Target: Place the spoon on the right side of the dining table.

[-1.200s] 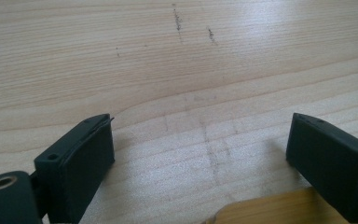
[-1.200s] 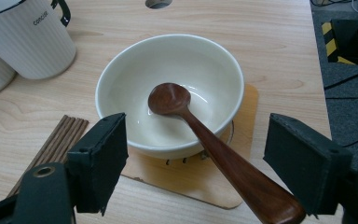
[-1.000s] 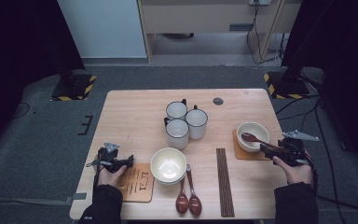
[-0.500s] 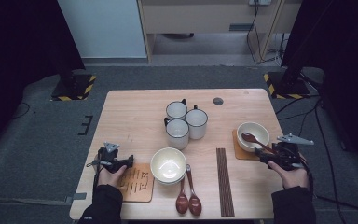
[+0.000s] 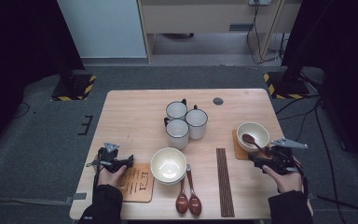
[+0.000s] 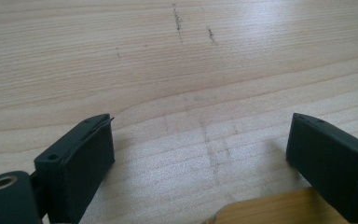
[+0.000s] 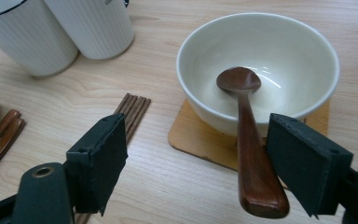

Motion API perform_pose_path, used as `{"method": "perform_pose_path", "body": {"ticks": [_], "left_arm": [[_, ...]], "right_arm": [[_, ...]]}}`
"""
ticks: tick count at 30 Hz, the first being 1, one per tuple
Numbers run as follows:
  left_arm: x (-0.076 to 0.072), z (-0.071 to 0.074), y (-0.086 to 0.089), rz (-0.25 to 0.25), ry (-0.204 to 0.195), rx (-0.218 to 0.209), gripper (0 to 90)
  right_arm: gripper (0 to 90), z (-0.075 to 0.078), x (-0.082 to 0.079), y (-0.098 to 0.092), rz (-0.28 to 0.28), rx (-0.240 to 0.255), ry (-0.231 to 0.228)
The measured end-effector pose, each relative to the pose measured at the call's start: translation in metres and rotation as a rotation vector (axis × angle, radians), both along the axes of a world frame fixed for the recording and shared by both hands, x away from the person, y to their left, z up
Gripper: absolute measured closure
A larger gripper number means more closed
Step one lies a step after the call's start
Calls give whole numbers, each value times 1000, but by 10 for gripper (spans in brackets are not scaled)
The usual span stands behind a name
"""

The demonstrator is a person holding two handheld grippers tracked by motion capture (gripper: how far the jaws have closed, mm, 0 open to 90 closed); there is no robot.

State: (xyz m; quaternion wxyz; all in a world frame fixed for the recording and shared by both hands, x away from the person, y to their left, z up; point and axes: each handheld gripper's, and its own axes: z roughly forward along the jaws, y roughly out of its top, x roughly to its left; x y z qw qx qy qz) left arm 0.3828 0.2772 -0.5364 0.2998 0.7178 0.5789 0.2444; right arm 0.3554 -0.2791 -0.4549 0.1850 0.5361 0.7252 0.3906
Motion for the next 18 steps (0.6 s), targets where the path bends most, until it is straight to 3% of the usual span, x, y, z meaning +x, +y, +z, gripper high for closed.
{"method": "perform_pose_path", "body": {"ticks": [12, 18], "left_arm": [[0, 0, 0, 0, 0, 0, 66], [0, 0, 0, 0, 0, 1, 66]], "right_arm": [[207, 0, -4, 14, 31, 2, 1], [213, 8, -6, 9, 14, 10, -40]]}}
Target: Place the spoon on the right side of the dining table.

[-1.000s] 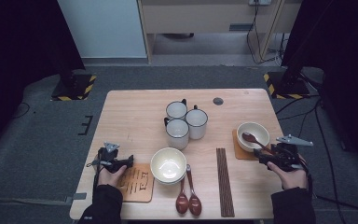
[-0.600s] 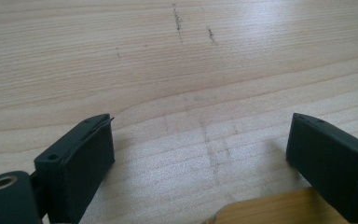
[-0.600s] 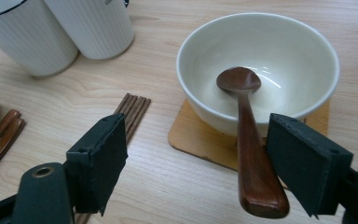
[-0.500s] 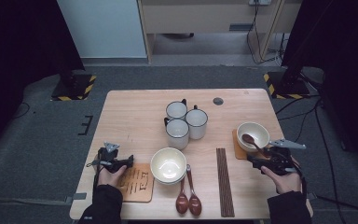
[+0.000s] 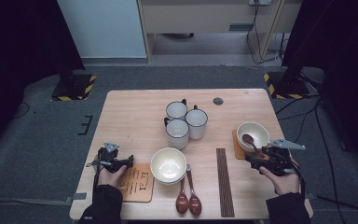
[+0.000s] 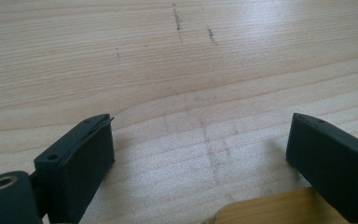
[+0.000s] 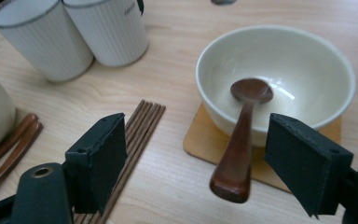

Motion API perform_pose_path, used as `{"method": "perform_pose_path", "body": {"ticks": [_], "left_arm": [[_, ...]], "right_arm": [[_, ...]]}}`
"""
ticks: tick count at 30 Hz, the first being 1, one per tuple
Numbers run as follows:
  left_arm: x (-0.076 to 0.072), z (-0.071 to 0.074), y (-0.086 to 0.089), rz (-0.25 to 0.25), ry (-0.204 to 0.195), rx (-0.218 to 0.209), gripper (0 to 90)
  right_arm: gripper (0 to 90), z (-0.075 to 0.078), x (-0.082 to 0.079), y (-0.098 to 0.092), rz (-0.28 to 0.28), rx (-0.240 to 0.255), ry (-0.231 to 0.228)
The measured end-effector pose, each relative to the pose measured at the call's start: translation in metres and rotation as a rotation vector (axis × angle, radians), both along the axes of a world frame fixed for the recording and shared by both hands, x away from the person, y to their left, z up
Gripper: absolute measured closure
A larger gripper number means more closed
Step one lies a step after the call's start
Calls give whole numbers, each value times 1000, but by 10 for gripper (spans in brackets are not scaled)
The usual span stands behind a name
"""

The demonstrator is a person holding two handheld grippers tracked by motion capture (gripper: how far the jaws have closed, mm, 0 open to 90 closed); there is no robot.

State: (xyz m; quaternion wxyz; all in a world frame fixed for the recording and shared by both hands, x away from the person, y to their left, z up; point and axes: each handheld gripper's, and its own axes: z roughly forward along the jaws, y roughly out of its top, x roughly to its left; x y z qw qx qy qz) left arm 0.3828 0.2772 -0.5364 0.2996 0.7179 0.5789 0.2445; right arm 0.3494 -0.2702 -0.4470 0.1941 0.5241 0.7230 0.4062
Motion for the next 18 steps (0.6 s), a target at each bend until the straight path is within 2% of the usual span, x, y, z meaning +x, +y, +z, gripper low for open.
{"method": "perform_pose_path", "body": {"ticks": [2, 6, 10, 15, 18], "left_arm": [[0, 0, 0, 0, 0, 0, 66], [0, 0, 0, 0, 0, 0, 65], [0, 0, 0, 0, 0, 0, 65], [0, 0, 0, 0, 0, -3, 66], [0, 0, 0, -1, 0, -3, 65]], "right_arm": [[219, 7, -3, -1, -11, 15, -36], [240, 10, -5, 2, -11, 11, -58], [257, 10, -6, 11, 10, -2, -54], [259, 11, -7, 21, 31, 8, -63], [256, 7, -8, 27, 51, 7, -51]]}}
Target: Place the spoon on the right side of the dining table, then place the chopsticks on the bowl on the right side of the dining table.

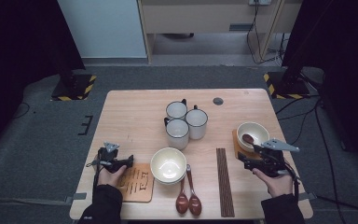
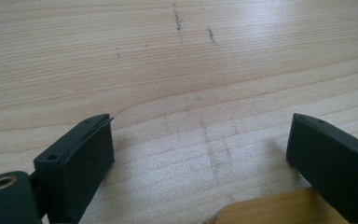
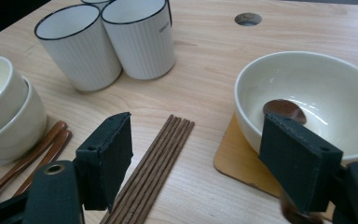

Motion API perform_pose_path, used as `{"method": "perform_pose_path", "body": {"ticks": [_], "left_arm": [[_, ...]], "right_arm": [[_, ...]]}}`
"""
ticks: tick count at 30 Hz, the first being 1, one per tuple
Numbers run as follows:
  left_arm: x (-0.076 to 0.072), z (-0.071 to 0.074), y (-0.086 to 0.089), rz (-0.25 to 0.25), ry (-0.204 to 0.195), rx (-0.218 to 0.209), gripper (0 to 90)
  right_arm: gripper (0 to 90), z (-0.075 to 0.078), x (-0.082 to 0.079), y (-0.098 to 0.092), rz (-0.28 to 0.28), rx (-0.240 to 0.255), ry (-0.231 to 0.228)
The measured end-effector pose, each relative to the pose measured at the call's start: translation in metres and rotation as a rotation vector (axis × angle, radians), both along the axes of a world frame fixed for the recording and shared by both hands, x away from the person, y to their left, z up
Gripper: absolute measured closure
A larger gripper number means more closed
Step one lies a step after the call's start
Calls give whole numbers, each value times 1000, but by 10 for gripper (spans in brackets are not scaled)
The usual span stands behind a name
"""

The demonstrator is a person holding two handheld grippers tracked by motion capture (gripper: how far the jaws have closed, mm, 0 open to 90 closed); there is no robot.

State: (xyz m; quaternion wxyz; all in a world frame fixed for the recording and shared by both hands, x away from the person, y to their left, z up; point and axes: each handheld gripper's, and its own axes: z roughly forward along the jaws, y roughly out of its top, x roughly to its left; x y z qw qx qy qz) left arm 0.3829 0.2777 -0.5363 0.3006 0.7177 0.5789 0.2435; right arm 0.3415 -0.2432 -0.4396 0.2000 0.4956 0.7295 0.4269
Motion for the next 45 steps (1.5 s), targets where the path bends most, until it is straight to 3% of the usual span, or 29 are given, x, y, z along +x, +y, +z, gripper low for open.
{"method": "perform_pose_path", "body": {"ticks": [16, 31, 45], "left_arm": [[0, 0, 1, -4, 0, -7, 63], [1, 0, 1, -22, 0, 1, 70], [2, 0, 2, -17, 3, 2, 58]], "right_arm": [[273, -12, -3, 22, 51, -26, 12], [334, -23, -8, 30, 60, -63, 7], [390, -41, -20, 35, 77, -108, 51]]}}
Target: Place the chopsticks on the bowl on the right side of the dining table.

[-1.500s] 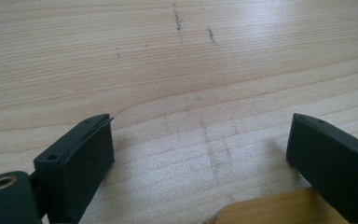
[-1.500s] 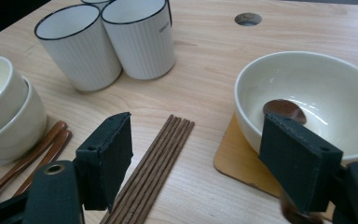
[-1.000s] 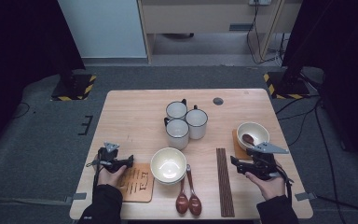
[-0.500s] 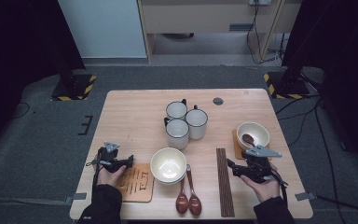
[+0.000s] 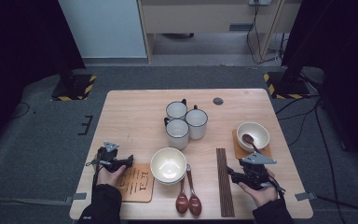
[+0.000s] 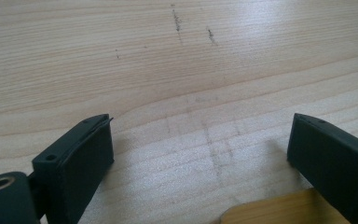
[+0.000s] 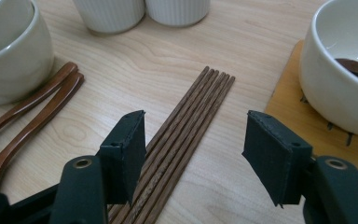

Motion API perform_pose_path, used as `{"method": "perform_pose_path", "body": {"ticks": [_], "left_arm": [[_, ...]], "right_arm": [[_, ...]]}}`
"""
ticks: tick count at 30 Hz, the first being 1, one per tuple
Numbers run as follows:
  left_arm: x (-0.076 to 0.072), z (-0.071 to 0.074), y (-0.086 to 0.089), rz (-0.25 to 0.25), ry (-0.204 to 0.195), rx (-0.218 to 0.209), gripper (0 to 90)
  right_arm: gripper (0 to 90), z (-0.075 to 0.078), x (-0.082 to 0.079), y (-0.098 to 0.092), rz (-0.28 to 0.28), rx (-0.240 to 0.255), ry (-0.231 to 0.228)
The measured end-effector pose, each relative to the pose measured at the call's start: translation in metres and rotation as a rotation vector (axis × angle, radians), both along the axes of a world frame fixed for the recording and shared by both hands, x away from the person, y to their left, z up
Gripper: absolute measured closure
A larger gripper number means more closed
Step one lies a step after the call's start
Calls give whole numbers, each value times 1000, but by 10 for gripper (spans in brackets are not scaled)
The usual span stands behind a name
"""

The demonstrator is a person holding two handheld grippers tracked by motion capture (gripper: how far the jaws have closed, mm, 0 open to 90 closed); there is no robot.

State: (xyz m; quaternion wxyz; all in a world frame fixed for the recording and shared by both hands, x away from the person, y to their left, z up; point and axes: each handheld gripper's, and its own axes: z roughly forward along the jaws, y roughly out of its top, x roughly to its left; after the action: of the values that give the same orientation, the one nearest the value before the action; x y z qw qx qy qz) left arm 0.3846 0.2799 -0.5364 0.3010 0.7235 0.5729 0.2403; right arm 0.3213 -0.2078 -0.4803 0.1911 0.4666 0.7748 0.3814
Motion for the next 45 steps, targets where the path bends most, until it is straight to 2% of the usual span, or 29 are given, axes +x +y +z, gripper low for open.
{"method": "perform_pose_path", "body": {"ticks": [3, 14, 22, 30, 33, 45], "left_arm": [[0, 0, 0, 3, 3, 1, 46], [1, -1, 0, 20, 12, 3, 7], [2, -1, 0, 29, 17, 6, 0], [2, -1, 0, 29, 17, 6, 0], [2, -1, 0, 29, 17, 7, 0], [2, -1, 0, 29, 17, 6, 0]], "right_arm": [[400, -3, -2, -1, -1, -8, 1], [460, -16, 1, -3, -8, -45, 49], [512, -25, 4, 0, 6, -85, 80], [527, -31, 7, 5, 14, -113, 100], [562, -34, 9, 6, 25, -125, 121], [615, -35, 11, 10, 35, -120, 140]]}}
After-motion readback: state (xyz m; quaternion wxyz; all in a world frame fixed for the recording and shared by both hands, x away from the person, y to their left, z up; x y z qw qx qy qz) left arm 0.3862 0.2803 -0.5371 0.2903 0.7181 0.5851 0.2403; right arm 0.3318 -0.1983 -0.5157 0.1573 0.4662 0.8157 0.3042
